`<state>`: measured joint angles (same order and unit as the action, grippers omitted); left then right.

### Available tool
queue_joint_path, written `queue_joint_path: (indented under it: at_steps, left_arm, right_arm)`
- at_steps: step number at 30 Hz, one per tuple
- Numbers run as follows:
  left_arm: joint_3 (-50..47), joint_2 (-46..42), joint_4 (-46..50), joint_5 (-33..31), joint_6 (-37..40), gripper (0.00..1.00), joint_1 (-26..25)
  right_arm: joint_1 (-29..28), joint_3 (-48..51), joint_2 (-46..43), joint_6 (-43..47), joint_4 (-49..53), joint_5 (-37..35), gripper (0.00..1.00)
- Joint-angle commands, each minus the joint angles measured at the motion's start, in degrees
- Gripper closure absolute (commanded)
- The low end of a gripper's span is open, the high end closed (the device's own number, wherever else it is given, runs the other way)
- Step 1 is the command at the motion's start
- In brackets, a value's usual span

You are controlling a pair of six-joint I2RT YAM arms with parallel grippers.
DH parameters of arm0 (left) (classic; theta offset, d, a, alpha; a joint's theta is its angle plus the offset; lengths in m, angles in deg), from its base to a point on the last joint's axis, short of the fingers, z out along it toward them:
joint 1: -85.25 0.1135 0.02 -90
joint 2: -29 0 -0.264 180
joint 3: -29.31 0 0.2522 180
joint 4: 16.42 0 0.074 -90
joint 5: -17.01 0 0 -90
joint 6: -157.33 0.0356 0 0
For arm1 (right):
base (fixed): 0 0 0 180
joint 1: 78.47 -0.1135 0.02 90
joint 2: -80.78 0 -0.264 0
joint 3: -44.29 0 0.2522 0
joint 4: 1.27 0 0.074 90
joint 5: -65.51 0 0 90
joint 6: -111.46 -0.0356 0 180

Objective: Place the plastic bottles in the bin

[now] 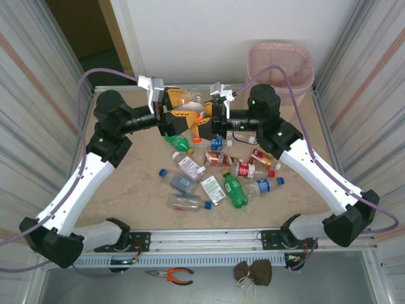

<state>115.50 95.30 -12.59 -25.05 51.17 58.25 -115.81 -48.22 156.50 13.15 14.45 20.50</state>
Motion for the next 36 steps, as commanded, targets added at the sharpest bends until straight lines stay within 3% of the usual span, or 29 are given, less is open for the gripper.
queue_joint_path:
  at_steps: [1, 10, 18, 27, 36]
  left_arm:
    - [-0.82, -3.98, 1.74, -5.03, 3.21, 0.21, 0.19]
    - [-4.25, -7.30, 2.33, -8.48, 2.49, 0.21, 2.56]
    - [-5.36, -6.98, 6.05, -12.55, 2.98, 0.21, 2.81]
    - [-7.78, -6.47, 5.54, -13.31, 2.32, 0.21, 3.36]
    - [-11.75, -6.11, 4.95, -14.06, 1.47, 0.22, 5.55]
  right_arm:
    - [1.38, -1.94, -1.46, -0.25, 0.82, -2.62, 0.52]
    - [10.57, -4.96, -2.13, -3.70, 6.83, -9.73, 0.53]
    - [25.44, -11.08, 0.28, -7.20, 14.37, -19.02, 0.54]
    - [37.06, -22.10, 12.43, -7.02, 19.80, -23.51, 0.54]
    - [39.09, -42.58, 31.50, -0.79, 33.58, -28.13, 0.53]
